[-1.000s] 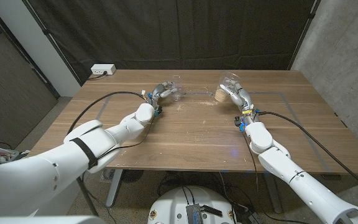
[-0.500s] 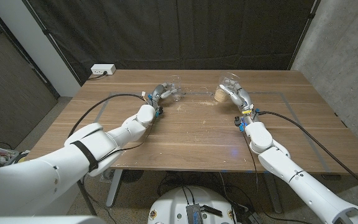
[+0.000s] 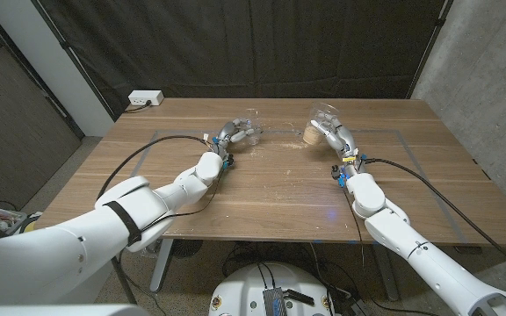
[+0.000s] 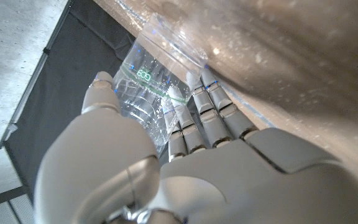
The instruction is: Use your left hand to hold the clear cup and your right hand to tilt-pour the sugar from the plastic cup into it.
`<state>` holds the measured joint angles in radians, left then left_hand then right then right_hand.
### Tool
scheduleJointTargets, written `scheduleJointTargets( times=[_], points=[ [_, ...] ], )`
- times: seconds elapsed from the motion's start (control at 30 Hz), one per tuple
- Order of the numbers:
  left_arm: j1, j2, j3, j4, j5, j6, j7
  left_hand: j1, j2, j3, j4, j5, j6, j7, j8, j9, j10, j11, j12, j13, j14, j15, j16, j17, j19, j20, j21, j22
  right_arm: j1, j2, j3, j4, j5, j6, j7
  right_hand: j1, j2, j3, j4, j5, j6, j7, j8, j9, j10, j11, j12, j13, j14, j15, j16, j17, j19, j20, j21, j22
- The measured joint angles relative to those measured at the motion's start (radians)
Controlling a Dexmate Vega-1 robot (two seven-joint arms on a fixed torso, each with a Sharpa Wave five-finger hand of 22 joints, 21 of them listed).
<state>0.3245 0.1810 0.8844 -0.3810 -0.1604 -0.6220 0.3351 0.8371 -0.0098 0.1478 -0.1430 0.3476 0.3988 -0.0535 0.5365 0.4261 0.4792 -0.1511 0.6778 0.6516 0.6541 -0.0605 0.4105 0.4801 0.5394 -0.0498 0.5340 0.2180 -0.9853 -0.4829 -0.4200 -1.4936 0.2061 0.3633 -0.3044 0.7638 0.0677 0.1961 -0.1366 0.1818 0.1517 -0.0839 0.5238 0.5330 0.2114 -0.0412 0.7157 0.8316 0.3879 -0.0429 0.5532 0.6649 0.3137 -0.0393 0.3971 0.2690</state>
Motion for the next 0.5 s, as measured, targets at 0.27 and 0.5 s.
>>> scheduleJointTargets(
  times=[0.27,0.5],
  points=[
    [0.000,0.009,0.031,0.012,0.064,-0.105,0.079,0.010,0.009,0.000,0.000,0.000,0.000,0.000,0.008,0.008,0.000,0.000,0.008,0.009,0.011,-0.001,0.000,0.009,0.000,0.000,0.006,0.003,0.017,0.011,-0.006,0.028,0.000,0.014,0.009,0.000,0.000,0.000,0.000,0.000,0.000,0.000,0.000,0.000,0.000,0.000,0.000,0.000,0.000,0.000,0.000,0.005,0.000,0.000,0.000,0.000],
    [0.001,0.025,0.061,0.014,0.120,-0.174,0.154,0.018,0.003,-0.004,0.004,-0.004,0.003,-0.003,0.008,0.014,0.003,-0.003,0.011,0.018,0.014,-0.004,0.000,0.019,0.000,0.000,0.007,0.008,0.026,0.017,-0.008,0.043,0.002,0.026,0.014,0.000,0.000,0.000,0.000,0.000,0.000,0.000,0.000,0.000,0.000,0.000,0.000,0.000,0.000,0.000,0.000,0.005,0.000,0.000,0.000,0.000]
  ],
)
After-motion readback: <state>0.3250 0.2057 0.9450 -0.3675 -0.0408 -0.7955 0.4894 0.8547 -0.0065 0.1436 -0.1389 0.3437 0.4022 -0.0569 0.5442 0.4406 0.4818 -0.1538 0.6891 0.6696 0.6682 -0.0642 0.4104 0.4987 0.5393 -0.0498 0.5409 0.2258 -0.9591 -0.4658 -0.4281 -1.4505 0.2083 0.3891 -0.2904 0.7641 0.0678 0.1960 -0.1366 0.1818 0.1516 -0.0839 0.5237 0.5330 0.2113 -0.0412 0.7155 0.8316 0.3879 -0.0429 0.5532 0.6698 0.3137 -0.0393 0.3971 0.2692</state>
